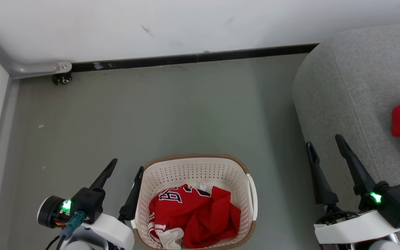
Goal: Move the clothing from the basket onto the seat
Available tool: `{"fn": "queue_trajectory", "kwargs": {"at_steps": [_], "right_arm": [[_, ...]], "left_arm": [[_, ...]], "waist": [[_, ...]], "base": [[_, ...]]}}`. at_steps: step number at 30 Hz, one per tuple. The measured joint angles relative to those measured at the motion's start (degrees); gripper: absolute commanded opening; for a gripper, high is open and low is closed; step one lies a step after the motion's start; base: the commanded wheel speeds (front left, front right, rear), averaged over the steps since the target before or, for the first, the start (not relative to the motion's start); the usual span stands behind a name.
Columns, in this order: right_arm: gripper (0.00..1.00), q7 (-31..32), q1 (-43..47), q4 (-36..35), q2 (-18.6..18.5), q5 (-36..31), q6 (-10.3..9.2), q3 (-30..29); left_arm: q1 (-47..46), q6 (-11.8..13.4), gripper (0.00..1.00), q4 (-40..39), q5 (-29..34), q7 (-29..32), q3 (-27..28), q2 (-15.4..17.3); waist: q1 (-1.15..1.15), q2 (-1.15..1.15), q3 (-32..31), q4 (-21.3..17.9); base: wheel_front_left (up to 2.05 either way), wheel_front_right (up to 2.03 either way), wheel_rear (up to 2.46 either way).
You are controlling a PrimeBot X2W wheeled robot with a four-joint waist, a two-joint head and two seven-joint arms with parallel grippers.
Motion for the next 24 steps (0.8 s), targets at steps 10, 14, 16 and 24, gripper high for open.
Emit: {"fn": "queue_trajectory", "kwargs": {"at_steps": [10, 14, 16, 24], "right_arm": [[1.00, -0.5, -2.5, -1.2, 0.0, 0.0, 0.00, -0.7], [1.00, -0.6, -3.8, -1.7, 0.0, 0.0, 0.00, -1.6], [1.00, -0.8, -4.6, -1.9, 0.0, 0.0, 0.00, -1.7], [1.00, -1.2, -7.1, -3.1, 0.0, 0.0, 0.00, -1.8]], "left_arm": [[-3.6, -1.1, 1.00, 4.7, 1.6, 0.0, -1.6, 0.0], [-5.2, -1.1, 1.00, 6.9, 2.2, 0.0, -1.9, 0.0], [-5.8, -1.2, 1.00, 7.9, 2.7, 0.0, -2.2, 0.0], [-7.9, -1.6, 1.00, 13.0, 4.8, 0.0, -4.1, 0.2]], "waist": [[0.00, 0.00, 4.3, -1.2], [0.00, 0.00, 6.1, -1.7], [0.00, 0.00, 7.0, -1.9], [0.00, 0.00, 10.7, -2.9]], "base": [[0.00, 0.00, 0.00], [0.00, 0.00, 0.00], [0.00, 0.00, 0.00], [0.00, 0.00, 0.00]]}}
